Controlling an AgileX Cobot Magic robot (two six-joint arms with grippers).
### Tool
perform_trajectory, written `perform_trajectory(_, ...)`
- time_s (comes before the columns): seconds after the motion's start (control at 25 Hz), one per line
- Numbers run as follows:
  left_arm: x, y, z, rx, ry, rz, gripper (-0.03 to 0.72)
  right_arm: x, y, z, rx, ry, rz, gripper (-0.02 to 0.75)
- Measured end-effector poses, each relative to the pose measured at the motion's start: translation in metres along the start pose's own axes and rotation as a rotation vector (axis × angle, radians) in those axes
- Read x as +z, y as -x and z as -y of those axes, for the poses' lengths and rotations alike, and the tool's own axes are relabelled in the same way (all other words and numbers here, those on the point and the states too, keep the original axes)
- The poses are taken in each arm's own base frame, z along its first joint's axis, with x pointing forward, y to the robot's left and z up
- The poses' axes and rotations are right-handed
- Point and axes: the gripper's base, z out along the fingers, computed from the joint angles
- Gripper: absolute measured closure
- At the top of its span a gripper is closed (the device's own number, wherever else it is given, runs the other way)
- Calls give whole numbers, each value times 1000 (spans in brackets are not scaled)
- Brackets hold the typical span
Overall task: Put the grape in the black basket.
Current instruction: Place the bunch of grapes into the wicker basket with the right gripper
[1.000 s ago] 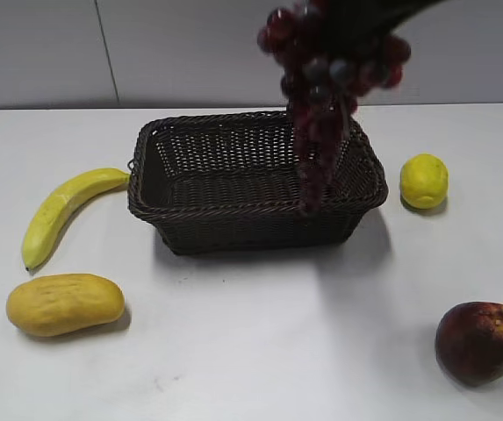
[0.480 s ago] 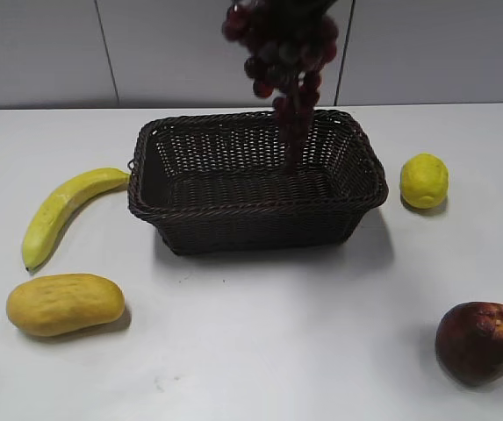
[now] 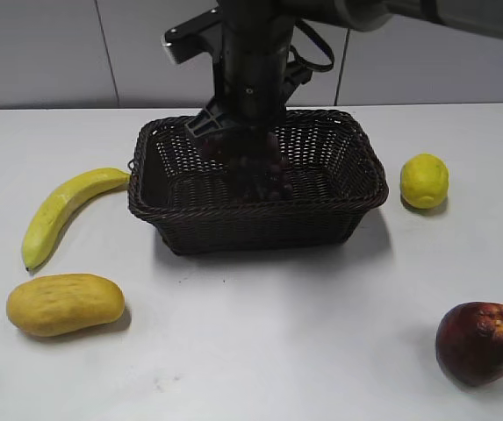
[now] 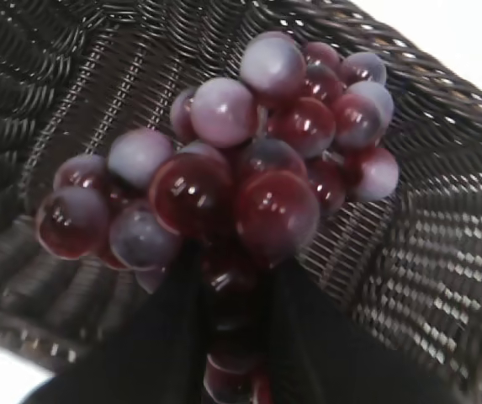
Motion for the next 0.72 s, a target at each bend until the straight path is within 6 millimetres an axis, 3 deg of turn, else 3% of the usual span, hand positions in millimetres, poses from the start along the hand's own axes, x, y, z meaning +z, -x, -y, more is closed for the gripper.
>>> perform_trajectory(0.08,0,0,0,0,0,0,452,7,-1,-1,-2,0,-9,596)
perform_trajectory(0.16,0,0,0,0,0,0,452,10,-2,-1,-3,0,-15,502)
perform_trajectory(0.28,0,0,0,0,0,0,452,11,-1,-2,-4,1,-9,204)
perform_trajectory(0.32,0,0,0,0,0,0,452,10,-1,-1,-5,-1,-12,158)
perform_trajectory(0.56,0,0,0,0,0,0,452,5,-4,10,40,-8,-50,102)
perform_trajectory(0.72,0,0,0,0,0,0,452,-18,1,42,157,30,-11,102)
